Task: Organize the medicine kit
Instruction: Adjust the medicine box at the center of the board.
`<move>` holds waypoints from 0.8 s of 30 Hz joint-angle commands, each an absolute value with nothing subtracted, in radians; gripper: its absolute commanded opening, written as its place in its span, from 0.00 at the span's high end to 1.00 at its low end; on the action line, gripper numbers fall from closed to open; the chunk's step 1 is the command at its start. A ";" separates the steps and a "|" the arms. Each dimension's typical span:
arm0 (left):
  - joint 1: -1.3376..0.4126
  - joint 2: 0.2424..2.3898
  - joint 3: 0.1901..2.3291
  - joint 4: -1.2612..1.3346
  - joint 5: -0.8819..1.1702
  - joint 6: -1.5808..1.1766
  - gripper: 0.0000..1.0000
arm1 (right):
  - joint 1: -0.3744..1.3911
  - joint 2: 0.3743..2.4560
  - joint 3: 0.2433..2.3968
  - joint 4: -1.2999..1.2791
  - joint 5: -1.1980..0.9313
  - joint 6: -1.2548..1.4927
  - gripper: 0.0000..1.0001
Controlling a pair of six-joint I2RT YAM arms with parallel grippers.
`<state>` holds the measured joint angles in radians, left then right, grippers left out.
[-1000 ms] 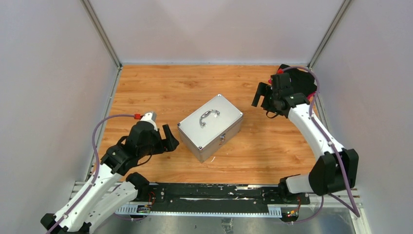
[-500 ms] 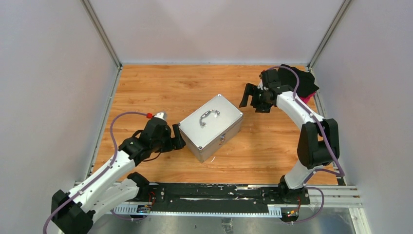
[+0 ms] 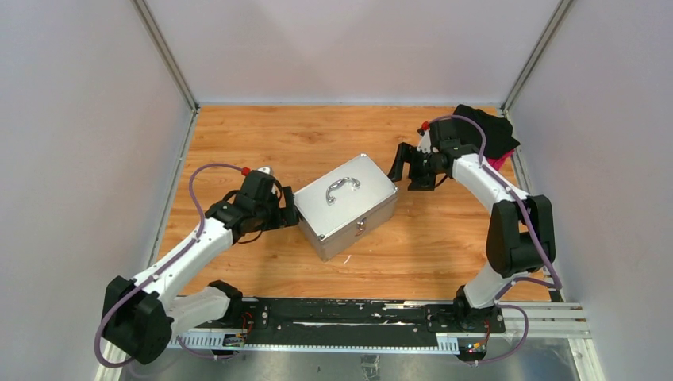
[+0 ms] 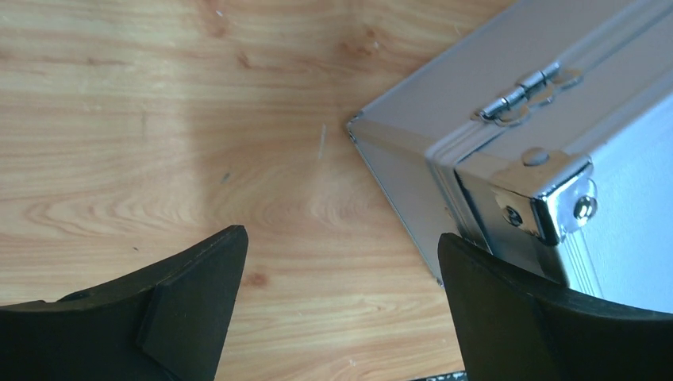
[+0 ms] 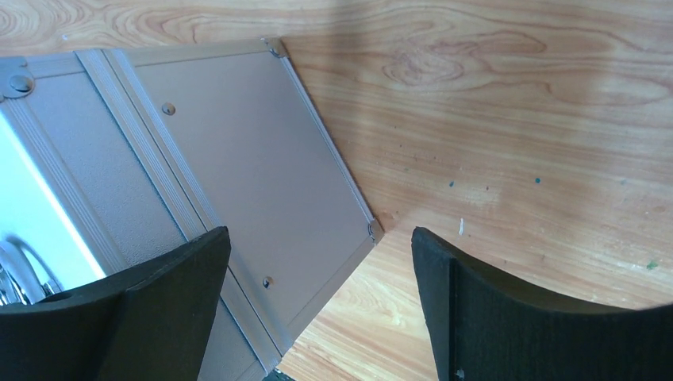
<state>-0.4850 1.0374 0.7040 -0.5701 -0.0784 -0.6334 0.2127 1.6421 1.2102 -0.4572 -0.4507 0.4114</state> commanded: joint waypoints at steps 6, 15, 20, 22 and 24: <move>-0.399 1.184 0.858 -0.474 -0.025 -0.539 0.03 | 0.239 1.528 1.094 -0.463 -0.578 0.428 0.10; -0.304 1.143 0.920 -0.565 -0.107 -0.492 0.03 | 0.199 1.284 0.978 -0.494 -0.157 0.477 0.05; -0.269 1.052 0.954 -0.561 -0.153 -0.439 0.01 | 0.165 1.069 0.899 -0.509 -0.025 0.494 0.01; -0.268 1.047 0.982 -0.517 -0.099 -0.411 0.01 | 0.163 0.997 0.866 -0.509 -0.075 0.493 0.01; -0.268 1.053 1.009 -0.448 -0.026 -0.397 0.01 | 0.163 0.943 0.828 -0.507 -0.192 0.499 0.01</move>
<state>-0.2722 1.0588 0.9474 -0.5625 -0.1127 -0.4580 0.1757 1.0203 0.8898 -0.4747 -0.1242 0.4793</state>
